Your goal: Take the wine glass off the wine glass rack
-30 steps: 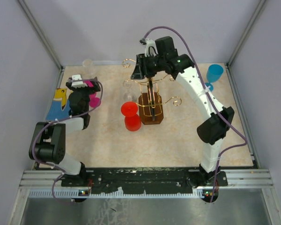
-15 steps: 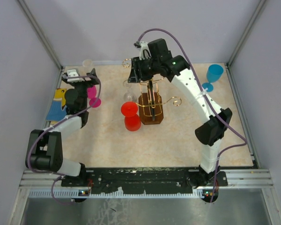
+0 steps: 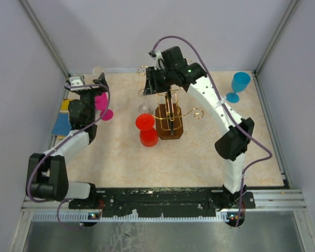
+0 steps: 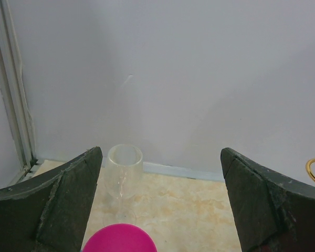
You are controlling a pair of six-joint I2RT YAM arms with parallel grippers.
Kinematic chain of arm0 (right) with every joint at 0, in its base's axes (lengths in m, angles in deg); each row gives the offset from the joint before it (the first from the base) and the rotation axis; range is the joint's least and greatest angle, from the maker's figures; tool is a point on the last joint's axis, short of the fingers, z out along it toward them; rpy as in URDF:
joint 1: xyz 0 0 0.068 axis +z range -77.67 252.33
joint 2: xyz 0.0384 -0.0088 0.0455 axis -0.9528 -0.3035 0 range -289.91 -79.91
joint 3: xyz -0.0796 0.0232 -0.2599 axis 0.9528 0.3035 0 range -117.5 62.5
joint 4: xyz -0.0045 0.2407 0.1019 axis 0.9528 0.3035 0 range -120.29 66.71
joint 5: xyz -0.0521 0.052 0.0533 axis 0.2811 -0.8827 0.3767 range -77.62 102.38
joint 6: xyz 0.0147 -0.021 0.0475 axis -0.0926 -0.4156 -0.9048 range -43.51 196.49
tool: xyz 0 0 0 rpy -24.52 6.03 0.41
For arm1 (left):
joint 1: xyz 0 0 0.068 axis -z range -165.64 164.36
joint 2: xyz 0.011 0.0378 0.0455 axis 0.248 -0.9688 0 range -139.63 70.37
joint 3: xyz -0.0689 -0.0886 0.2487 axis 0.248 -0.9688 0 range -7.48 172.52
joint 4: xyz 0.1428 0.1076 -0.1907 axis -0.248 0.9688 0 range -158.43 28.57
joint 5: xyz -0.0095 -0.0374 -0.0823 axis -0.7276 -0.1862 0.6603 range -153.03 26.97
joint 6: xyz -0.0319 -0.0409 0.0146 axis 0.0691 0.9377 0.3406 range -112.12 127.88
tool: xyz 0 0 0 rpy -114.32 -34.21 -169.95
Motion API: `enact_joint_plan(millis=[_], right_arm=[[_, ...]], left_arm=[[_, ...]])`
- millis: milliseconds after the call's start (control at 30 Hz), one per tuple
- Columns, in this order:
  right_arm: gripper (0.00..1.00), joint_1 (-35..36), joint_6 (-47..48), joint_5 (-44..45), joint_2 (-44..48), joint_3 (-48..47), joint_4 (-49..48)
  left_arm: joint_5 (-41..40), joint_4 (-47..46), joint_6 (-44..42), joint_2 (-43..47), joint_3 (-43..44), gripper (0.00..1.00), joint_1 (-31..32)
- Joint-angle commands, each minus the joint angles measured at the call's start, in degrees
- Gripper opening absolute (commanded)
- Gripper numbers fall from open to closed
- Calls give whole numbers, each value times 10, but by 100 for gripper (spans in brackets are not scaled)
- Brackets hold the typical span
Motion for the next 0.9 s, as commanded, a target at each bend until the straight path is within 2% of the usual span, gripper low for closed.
enact_joint_plan(millis=[0,167,333,400,633,867], right_arm=[[44,6,-9,14,-3,-29,-4],[42,6,-15,-2,-7,-26,-11],[26,6,-22,-13,1,-16,-29],[24,6,-21,-16,2,-17,-30],[1,2,-25,-31,10,7,-48],[0,-20,-40,-65,38,60,-95]], left_arm=[[1,8,8,20,18,100,4],[0,18,12,23,21,100,5],[-2,28,15,20,22,100,4],[-2,31,16,19,22,100,4],[-2,35,18,17,25,100,4],[-2,39,20,16,25,100,4]])
